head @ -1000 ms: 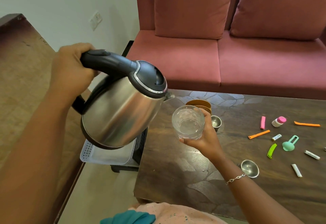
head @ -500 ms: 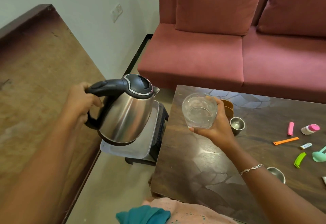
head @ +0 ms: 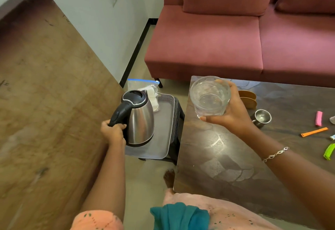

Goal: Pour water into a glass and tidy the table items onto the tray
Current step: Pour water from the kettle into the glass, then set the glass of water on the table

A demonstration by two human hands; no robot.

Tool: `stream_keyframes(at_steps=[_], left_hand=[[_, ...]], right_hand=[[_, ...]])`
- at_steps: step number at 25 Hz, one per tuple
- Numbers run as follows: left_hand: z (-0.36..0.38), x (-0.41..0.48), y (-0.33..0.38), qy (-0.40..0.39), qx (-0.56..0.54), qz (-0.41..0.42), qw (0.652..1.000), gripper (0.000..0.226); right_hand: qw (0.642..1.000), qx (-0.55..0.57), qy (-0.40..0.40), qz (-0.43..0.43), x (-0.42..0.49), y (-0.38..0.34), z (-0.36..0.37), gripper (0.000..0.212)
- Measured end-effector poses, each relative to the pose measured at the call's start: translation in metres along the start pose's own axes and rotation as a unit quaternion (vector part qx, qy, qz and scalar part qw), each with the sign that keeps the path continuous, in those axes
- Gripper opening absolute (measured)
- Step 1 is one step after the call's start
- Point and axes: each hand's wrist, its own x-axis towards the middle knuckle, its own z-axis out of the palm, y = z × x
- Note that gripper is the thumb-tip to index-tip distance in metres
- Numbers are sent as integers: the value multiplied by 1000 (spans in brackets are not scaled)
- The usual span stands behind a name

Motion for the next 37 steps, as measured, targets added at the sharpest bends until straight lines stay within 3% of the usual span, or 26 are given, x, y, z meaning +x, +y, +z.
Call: stream_keyframes(at_steps=[4, 6, 11, 25, 30, 33, 35, 37], left_hand=[[6, 21, -24, 70, -20, -37, 997, 41], [6, 29, -33, 101, -27, -55, 993, 48], [7, 35, -51, 137, -19, -75, 988, 47], [3, 26, -88, 133, -96, -143, 976, 52], [-6, 28, -101, 75, -21, -154, 985, 52], [6, -6, -57, 145, 117, -35, 982, 62], [25, -51, -19, 44, 105, 30, 993, 39], [45, -102, 13, -193, 11, -59, 979, 42]], right_hand=[[1000, -9, 5, 6, 9, -5, 13, 95], [1000, -13, 2, 8, 10, -7, 18, 95], [1000, -24, -8, 0, 15, -9, 27, 94], [999, 25, -17, -10, 17, -7, 28, 87], [999, 27, -22, -16, 10, -2, 20, 88], [999, 36, -17, -12, 5, 2, 12, 89], [999, 41, -15, -7, 0, 4, 5, 87], [999, 44, -11, -2, -5, 6, -3, 87]])
